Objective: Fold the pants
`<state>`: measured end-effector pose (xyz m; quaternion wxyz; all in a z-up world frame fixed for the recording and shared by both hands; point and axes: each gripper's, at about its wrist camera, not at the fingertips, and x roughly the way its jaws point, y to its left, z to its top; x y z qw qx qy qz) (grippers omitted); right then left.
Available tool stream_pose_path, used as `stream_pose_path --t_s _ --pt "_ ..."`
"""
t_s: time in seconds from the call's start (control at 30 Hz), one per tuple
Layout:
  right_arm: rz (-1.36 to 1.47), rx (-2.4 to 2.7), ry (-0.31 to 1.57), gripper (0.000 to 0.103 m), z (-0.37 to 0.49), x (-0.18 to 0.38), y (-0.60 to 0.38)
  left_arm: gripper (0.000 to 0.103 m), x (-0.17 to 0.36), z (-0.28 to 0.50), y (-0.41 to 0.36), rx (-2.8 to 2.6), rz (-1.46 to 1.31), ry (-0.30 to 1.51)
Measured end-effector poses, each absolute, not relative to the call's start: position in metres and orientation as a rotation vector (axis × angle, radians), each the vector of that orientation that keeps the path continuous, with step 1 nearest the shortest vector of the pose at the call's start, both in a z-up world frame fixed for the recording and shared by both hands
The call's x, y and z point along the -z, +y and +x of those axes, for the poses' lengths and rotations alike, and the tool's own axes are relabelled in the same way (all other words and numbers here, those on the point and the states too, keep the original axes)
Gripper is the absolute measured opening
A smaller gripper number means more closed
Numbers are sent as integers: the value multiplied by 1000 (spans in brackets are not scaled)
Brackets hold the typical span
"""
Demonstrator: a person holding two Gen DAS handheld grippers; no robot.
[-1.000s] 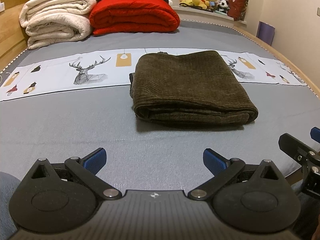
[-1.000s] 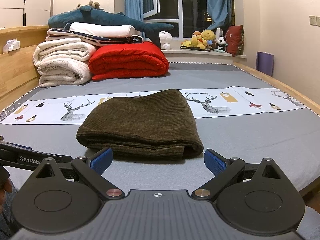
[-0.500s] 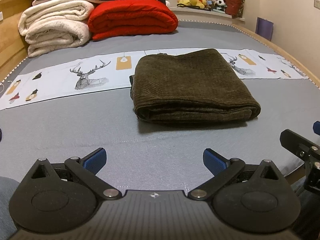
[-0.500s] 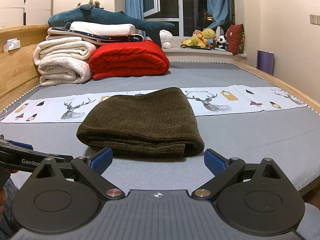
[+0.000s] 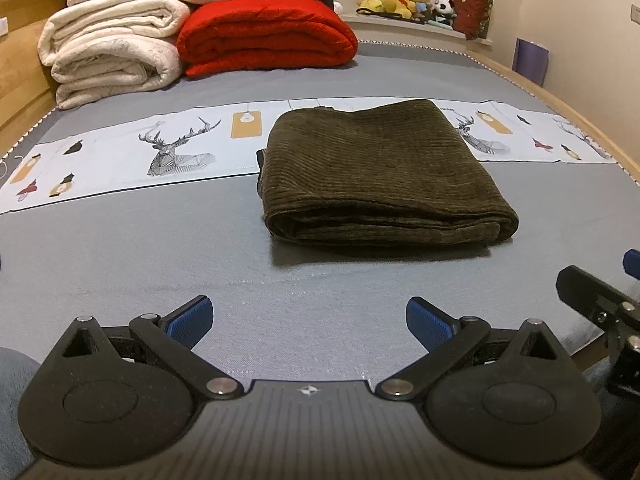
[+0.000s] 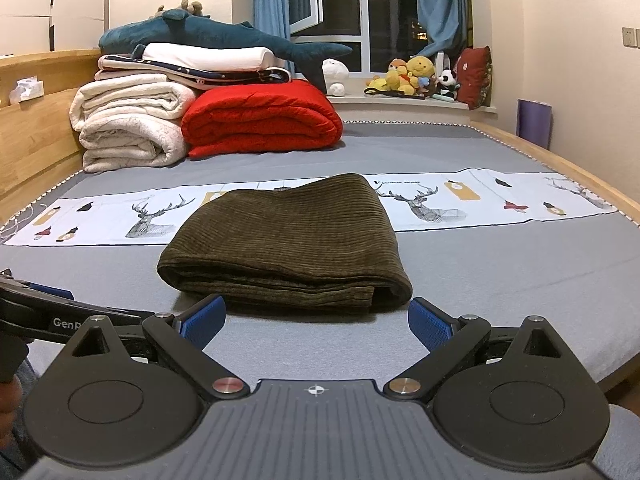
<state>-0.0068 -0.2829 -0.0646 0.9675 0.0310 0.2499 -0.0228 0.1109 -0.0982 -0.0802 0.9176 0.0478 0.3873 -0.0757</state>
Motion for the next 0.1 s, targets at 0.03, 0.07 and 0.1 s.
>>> stream_pose_path --t_s 0.03,0.07,0.1 --pt "65 45 505 98 -7 65 -283 103 81 111 -99 159 101 800" --pt "68 41 505 98 -8 65 -285 103 81 111 -99 159 101 799" --pt "74 37 507 98 -8 65 -285 103 81 110 -99 158 101 798"
